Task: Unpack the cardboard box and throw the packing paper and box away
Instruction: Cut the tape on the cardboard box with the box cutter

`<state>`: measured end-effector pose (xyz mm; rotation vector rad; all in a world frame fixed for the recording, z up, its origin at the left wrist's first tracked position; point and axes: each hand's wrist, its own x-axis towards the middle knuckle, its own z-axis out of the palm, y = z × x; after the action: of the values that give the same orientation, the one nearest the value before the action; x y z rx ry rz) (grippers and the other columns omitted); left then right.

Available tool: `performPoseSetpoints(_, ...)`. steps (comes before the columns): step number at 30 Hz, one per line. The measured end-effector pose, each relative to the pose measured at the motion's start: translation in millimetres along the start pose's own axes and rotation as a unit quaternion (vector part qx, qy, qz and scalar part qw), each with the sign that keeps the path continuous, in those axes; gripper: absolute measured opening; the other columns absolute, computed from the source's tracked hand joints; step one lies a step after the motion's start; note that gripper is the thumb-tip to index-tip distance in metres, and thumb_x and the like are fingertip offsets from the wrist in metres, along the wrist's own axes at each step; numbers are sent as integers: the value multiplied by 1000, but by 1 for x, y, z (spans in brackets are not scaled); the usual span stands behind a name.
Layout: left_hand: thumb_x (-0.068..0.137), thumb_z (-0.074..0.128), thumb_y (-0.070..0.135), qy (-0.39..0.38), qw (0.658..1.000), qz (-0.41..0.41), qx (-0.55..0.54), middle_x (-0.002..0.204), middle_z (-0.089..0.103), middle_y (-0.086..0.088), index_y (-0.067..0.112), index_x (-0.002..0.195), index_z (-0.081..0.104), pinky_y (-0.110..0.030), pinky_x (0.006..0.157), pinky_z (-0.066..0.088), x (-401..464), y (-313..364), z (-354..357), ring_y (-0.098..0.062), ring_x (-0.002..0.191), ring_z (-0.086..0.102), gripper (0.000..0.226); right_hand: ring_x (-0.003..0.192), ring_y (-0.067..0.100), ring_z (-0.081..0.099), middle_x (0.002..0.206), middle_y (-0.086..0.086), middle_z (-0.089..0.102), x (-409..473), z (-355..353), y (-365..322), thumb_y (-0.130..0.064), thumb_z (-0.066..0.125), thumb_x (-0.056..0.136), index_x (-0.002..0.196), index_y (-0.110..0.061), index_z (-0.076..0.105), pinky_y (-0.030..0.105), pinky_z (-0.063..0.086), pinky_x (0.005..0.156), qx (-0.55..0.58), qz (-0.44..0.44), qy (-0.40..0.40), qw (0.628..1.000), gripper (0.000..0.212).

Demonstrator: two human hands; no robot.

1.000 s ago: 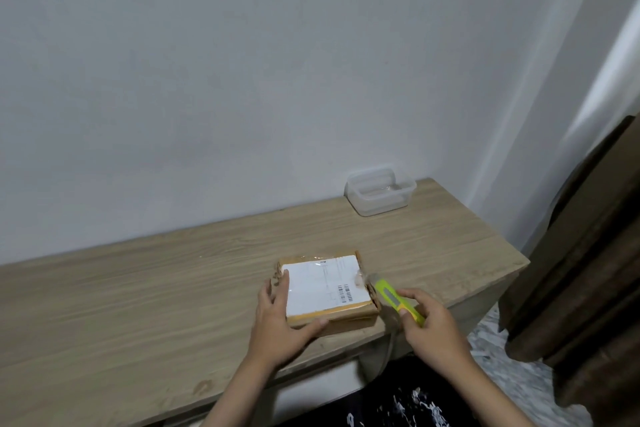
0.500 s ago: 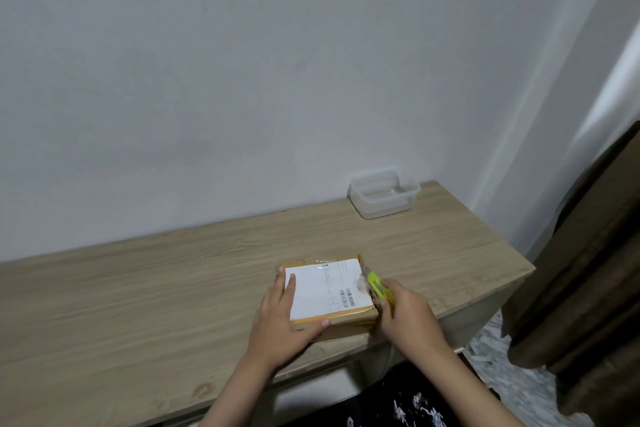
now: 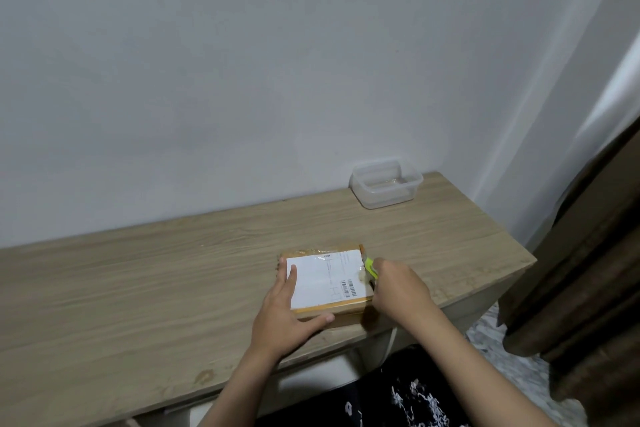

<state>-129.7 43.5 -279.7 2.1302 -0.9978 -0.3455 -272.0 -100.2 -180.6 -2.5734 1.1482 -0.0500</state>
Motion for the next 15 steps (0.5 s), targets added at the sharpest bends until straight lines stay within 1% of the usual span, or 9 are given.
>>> performPoseSetpoints(5,50,66,75,5,1000,-10,-7,155,-10,23,31,148,12,-25,110,26,0,0,2,-6,142,17,120,99,35,60,103,16,65,-3,-3,3,-9,47,77,99,-11,58,33,48,69,-1,3,-8,1000,24)
performPoseSetpoints(10,52,69,73,10,1000,-13,-16,155,-9,23,30,148,14,-25,108,25,-2,0,1,-6,142,17,119,96,35,60,100,14,64,-5,-5,2,-7,47,74,93,-11,56,29,42,63,0,9,-24,1000,22)
performPoseSetpoints(12,51,68,74,12,1000,-12,-14,155,-9,23,30,148,14,-25,109,26,-2,0,2,-5,142,15,119,95,34,59,100,14,64,-5,-5,2,-7,47,74,92,-11,56,28,41,63,1,12,-31,999,21)
performPoseSetpoints(15,52,69,73,14,1000,-11,-14,155,-9,22,29,148,15,-25,109,25,-3,-1,2,-5,142,15,119,97,33,59,101,14,64,-6,-6,2,-7,47,74,97,-10,58,28,42,65,8,18,-33,999,26)
